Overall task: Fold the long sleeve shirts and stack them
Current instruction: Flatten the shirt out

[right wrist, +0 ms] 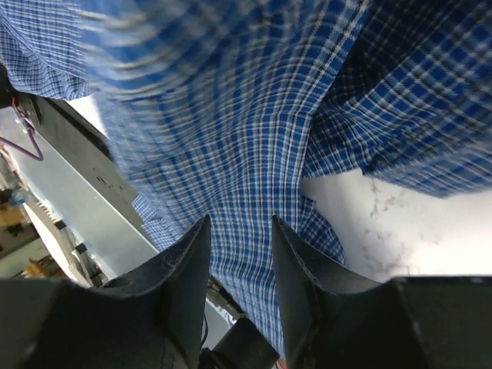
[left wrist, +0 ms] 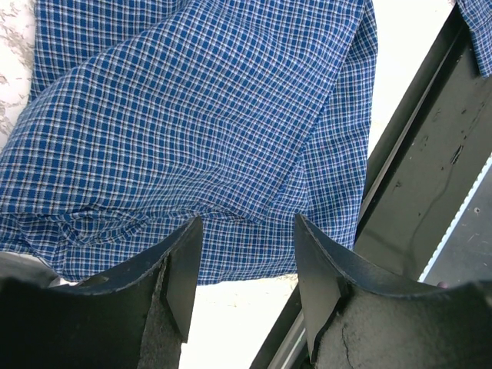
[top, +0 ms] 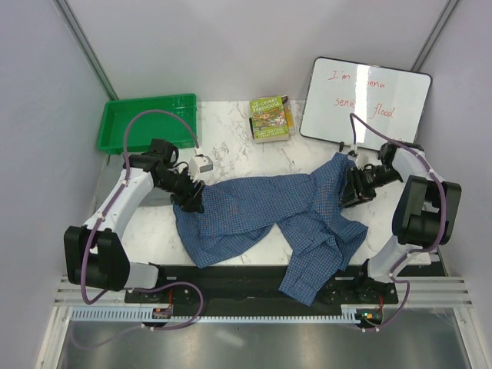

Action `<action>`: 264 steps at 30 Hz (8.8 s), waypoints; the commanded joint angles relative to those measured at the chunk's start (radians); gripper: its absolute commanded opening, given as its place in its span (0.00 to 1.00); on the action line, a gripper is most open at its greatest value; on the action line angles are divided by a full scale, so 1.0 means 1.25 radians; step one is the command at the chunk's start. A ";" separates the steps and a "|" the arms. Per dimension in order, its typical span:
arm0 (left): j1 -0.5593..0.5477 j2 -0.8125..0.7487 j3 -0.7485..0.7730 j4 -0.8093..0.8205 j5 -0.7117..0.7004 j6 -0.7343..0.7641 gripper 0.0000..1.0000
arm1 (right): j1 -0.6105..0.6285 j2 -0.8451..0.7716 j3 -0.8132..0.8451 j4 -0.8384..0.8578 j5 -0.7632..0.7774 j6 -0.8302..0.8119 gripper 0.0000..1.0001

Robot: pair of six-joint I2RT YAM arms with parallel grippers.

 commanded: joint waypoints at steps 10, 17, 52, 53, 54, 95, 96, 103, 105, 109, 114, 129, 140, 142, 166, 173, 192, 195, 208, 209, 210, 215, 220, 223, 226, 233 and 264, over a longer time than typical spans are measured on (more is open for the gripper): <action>0.001 -0.017 0.023 -0.043 -0.006 -0.007 0.58 | -0.007 0.053 -0.086 0.172 -0.063 0.011 0.48; 0.001 0.005 0.050 -0.050 -0.011 -0.006 0.59 | -0.007 0.110 -0.074 0.178 -0.067 0.033 0.53; -0.030 0.041 0.058 -0.019 -0.049 -0.025 0.52 | -0.092 0.142 0.013 -0.181 -0.131 -0.287 0.33; -0.030 0.039 0.056 -0.018 -0.050 -0.028 0.52 | -0.093 0.138 0.008 -0.168 -0.112 -0.271 0.45; -0.029 0.034 0.052 -0.017 -0.049 -0.029 0.53 | -0.093 0.135 -0.002 -0.161 -0.104 -0.259 0.51; -0.167 -0.035 -0.061 0.080 -0.154 -0.054 0.56 | -0.087 0.067 0.025 -0.216 -0.128 -0.318 0.29; -0.167 -0.033 -0.058 0.081 -0.154 -0.055 0.56 | -0.086 0.072 0.027 -0.213 -0.123 -0.313 0.32; -0.167 -0.030 -0.050 0.084 -0.157 -0.050 0.56 | -0.080 0.093 0.007 -0.088 -0.044 -0.175 0.56; -0.167 -0.033 -0.058 0.084 -0.158 -0.049 0.56 | -0.064 0.103 0.003 -0.070 -0.040 -0.162 0.56; -0.167 -0.040 -0.067 0.082 -0.160 -0.054 0.57 | -0.039 0.127 -0.010 -0.052 -0.042 -0.142 0.56; -0.167 -0.043 -0.063 0.082 -0.163 -0.060 0.57 | -0.035 0.143 -0.030 -0.024 -0.026 -0.130 0.57; -0.167 -0.043 -0.077 0.085 -0.147 -0.066 0.56 | -0.033 0.149 0.012 -0.216 -0.149 -0.335 0.13; -0.248 -0.121 -0.176 0.157 -0.224 -0.041 0.46 | -0.038 0.036 0.028 -0.216 -0.178 -0.316 0.00; -0.296 -0.144 -0.212 0.184 -0.251 -0.033 0.45 | -0.038 0.031 0.031 -0.216 -0.181 -0.313 0.00; -0.382 -0.056 -0.333 0.338 -0.386 0.042 0.48 | -0.039 0.018 0.080 -0.216 -0.185 -0.267 0.00; -0.382 -0.050 -0.328 0.349 -0.391 0.052 0.17 | -0.040 0.006 0.093 -0.214 -0.214 -0.251 0.00; -0.171 -0.011 0.203 0.232 -0.375 -0.082 0.02 | -0.095 0.012 0.537 0.102 -0.358 0.242 0.00; -0.158 -0.011 0.240 0.261 -0.393 -0.105 0.02 | -0.108 0.002 0.587 0.176 -0.358 0.333 0.00; -0.143 0.024 0.513 0.330 -0.390 -0.087 0.02 | -0.185 -0.183 0.576 0.752 -0.101 0.773 0.00; -0.145 0.018 0.519 0.330 -0.384 -0.082 0.02 | -0.186 -0.191 0.578 0.779 -0.095 0.777 0.00; -0.149 0.005 0.528 0.328 -0.373 -0.067 0.02 | -0.190 -0.208 0.579 0.791 -0.093 0.782 0.00; -0.188 -0.058 0.588 0.302 -0.359 -0.036 0.02 | -0.205 -0.295 0.589 0.830 -0.005 0.733 0.00; -0.207 -0.176 0.614 0.289 -0.318 -0.045 0.02 | -0.207 -0.452 0.541 0.852 0.118 0.636 0.00; -0.207 -0.233 0.608 0.290 -0.267 -0.050 0.02 | -0.207 -0.537 0.517 0.861 0.226 0.598 0.00; -0.207 -0.304 0.579 0.293 -0.245 -0.061 0.02 | -0.207 -0.603 0.515 0.864 0.334 0.580 0.00; -0.207 -0.364 0.578 0.434 -0.316 -0.125 0.02 | -0.207 -0.646 0.560 0.993 0.435 0.459 0.00; -0.138 0.212 0.150 0.611 -0.402 -0.019 0.02 | 0.118 -0.013 0.328 0.691 0.225 0.200 0.00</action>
